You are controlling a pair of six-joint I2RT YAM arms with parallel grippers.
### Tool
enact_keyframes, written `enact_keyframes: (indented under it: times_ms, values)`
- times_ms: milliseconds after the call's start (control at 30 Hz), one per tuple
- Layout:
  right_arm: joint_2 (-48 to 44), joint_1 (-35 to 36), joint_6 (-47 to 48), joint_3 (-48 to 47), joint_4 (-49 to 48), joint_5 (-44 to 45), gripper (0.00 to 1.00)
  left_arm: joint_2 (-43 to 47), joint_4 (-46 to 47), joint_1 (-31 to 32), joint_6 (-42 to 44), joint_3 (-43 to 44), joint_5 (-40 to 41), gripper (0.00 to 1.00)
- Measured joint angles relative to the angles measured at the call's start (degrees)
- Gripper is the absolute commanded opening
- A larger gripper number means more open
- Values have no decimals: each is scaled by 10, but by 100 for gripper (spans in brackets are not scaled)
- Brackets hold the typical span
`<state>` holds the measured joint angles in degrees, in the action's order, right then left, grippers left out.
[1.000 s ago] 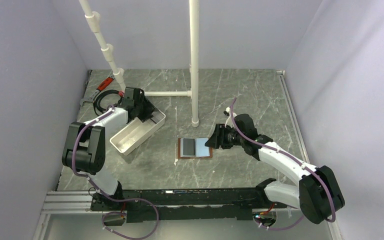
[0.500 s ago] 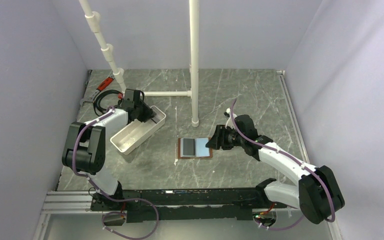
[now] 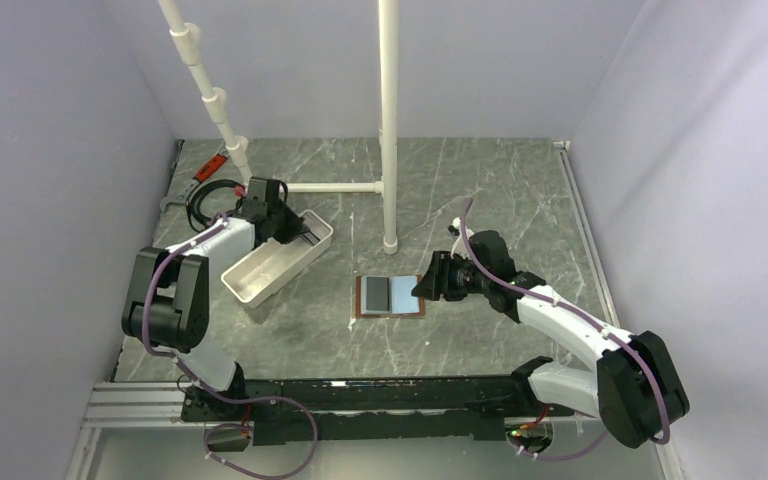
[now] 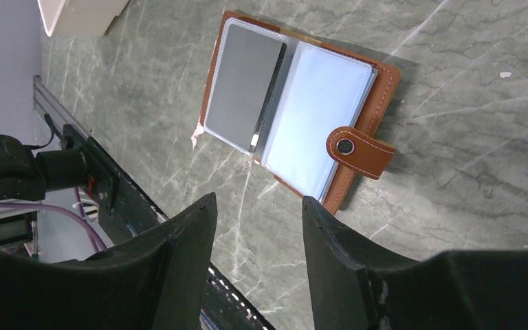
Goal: Put the credit cards into the card holder
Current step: Pick up the credit card from the storage box.
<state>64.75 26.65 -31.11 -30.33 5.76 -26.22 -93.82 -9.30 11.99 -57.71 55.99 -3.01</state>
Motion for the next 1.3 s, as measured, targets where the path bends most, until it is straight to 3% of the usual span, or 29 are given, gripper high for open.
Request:
enact_keyframes:
  times_ms: [333, 733, 900, 1000, 1200, 1300]
  values:
    - [1, 0, 0, 1, 0, -3, 51, 33, -43, 0, -3, 3, 10, 0]
    - [12, 0, 0, 1, -2, -14, 51, 139, -200, 0, 30, 61, 4, 0]
    - [49, 0, 1, 1, -10, -31, 50, 240, -165, -1, 131, 21, -142, 0]
    - [78, 1, 0, -2, -16, -46, 41, 268, -123, 8, 176, -22, -260, 0]
    - [158, 8, -4, -34, -60, -76, 24, 220, -120, 99, 252, -48, -348, 0]
    - [188, 8, 2, -47, -62, -75, 21, 179, -111, 147, 270, -48, -375, 0]
